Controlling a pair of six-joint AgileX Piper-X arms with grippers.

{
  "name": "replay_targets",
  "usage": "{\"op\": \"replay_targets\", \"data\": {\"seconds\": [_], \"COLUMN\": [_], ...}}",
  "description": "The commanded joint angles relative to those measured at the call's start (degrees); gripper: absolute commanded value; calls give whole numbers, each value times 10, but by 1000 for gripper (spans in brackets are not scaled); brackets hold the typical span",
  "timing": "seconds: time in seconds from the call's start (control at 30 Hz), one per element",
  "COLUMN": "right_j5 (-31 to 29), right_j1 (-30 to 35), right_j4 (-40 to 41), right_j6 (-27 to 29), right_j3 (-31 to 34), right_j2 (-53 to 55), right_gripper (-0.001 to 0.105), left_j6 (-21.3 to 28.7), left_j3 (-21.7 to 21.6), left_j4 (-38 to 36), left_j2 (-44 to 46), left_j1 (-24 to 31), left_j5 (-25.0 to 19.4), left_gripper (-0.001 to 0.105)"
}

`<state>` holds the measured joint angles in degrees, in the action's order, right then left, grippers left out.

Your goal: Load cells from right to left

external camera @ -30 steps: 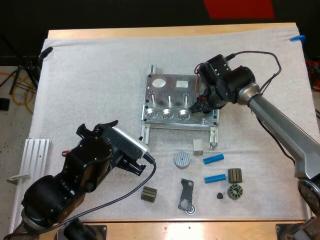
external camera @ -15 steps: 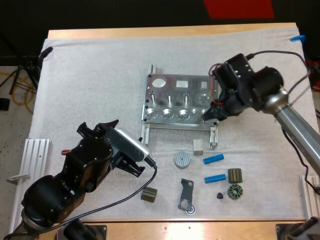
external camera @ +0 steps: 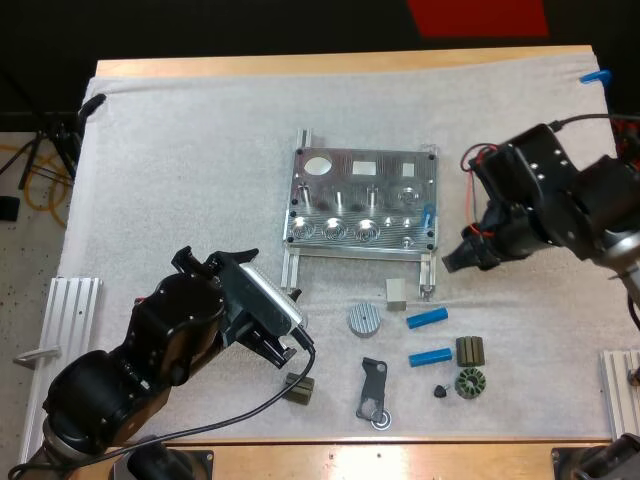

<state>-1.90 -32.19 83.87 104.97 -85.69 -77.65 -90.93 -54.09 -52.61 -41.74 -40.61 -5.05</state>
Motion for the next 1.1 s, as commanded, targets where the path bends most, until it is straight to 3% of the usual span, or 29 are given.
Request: {"op": "replay_targets", "data": {"seconds": [0.0,0.1,0.27,0.8,1.07], "right_j5": [4,9,9,9,14], "right_j1": [0,0,0,0,0], "right_j4": [14,15,15,-14,-17], "right_j6": [3,7,7,-50,-59], "right_j3": [1,10,38,184,197], "right_j2": [14,37,92,279,331], "right_gripper": [47,47,47,47,47], "left_j6": [4,17,33,38,109], "left_j3": [-4,-4,-4,-4,-4], "left_j4": [3,3,5,33,41], "left_j2": [2,2,2,2,-19], "left_j1": [0,0,0,0,0], "left_j5": [14,51,74,101,160], "left_gripper": [65,65,65,65,65]}}
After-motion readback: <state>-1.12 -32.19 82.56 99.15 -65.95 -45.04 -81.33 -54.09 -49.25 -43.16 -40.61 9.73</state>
